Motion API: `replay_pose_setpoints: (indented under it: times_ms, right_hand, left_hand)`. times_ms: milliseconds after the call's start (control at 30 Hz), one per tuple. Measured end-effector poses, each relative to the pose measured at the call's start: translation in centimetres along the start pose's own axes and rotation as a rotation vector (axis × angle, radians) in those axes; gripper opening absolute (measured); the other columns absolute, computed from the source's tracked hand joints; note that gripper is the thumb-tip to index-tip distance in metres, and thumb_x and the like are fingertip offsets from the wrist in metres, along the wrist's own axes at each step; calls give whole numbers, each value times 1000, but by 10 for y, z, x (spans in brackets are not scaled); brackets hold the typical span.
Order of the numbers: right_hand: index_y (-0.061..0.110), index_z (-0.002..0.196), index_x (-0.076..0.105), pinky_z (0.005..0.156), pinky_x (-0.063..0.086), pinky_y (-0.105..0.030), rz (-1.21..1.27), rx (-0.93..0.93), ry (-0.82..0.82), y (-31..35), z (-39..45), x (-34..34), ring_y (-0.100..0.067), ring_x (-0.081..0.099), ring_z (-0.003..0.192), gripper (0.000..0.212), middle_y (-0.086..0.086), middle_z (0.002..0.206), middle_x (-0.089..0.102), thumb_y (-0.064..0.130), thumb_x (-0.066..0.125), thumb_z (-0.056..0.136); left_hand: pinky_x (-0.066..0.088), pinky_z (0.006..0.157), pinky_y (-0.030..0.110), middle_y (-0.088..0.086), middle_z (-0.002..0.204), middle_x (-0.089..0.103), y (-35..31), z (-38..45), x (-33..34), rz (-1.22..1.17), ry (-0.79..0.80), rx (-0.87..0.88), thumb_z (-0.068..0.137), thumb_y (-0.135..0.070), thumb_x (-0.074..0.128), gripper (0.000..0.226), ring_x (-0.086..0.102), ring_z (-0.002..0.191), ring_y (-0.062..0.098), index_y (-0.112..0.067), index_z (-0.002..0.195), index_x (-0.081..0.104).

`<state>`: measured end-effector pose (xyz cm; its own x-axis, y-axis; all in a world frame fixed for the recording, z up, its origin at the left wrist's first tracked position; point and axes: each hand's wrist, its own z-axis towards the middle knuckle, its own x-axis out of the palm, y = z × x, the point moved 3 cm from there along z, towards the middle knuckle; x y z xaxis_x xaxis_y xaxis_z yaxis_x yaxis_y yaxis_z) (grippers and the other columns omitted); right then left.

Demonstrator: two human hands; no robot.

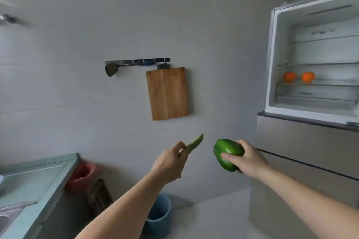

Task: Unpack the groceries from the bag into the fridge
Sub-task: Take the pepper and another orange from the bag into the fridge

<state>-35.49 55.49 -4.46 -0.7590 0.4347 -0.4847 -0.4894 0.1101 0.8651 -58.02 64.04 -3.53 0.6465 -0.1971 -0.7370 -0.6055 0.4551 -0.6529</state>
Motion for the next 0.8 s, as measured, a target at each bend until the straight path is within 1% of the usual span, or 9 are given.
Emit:
replay_pose_setpoints:
  times_ms: [67,233,300,367,533,600,667,733,800]
  right_hand:
    - [32,109,52,72,51,-30,-93,2,-43,-18,12,-25,-14,61,90,48,9,101,62,46,77,72]
    - [28,108,54,63,41,-17,-179,33,-208,-51,60,-88,-8,57,85,45,7,99,63,41,78,73]
    - [29,108,54,66,44,-20,-169,66,-258,-61,89,-108,-8,59,86,48,8,100,63,45,78,70]
    - [31,108,53,69,47,-25,-147,92,-286,-68,119,-124,-8,61,89,51,9,100,64,49,76,66]
    - [33,102,53,74,50,-26,-115,118,-354,-91,168,-146,-7,62,89,41,10,97,64,43,76,70]
    - [34,101,53,77,52,-30,-126,142,-368,-105,179,-160,-7,63,88,44,12,95,65,48,76,65]
    - [37,100,54,78,54,-31,-102,153,-423,-116,194,-181,-7,64,88,48,13,94,66,54,74,60]
    - [36,101,53,78,52,-27,-102,149,-458,-123,210,-203,-5,62,89,42,12,96,65,45,77,67]
    - [30,102,54,70,46,-20,-104,144,-499,-133,228,-228,-3,60,88,37,8,97,64,33,78,74]
  left_hand:
    - [57,57,40,10,80,66,-16,33,23,-13,67,30,100,-44,36,21,69,53,20,-27,101,50]
    - [49,47,34,3,58,57,-56,119,66,-43,17,155,96,-40,39,22,66,48,22,-24,86,49]
    - [51,50,36,3,60,57,-69,161,85,-86,51,189,95,-37,40,20,66,49,22,-23,83,48]
    - [48,49,32,2,63,57,-82,204,103,-119,108,217,96,-34,41,18,67,51,20,-23,84,48]
    - [39,44,23,0,62,53,-111,287,154,-182,141,305,98,-32,41,21,68,53,19,-16,86,47]
    - [43,44,25,-1,60,51,-125,307,181,-205,198,331,97,-32,41,22,66,53,21,-15,85,47]
    - [55,52,36,-2,57,49,-142,331,200,-232,212,381,96,-32,43,21,58,51,22,-18,80,47]
    - [57,60,45,-3,55,48,-162,358,218,-242,211,413,95,-32,44,22,55,52,24,-20,77,46]
    - [56,62,45,-3,55,48,-184,383,237,-236,217,446,95,-34,44,23,56,54,26,-21,76,45]
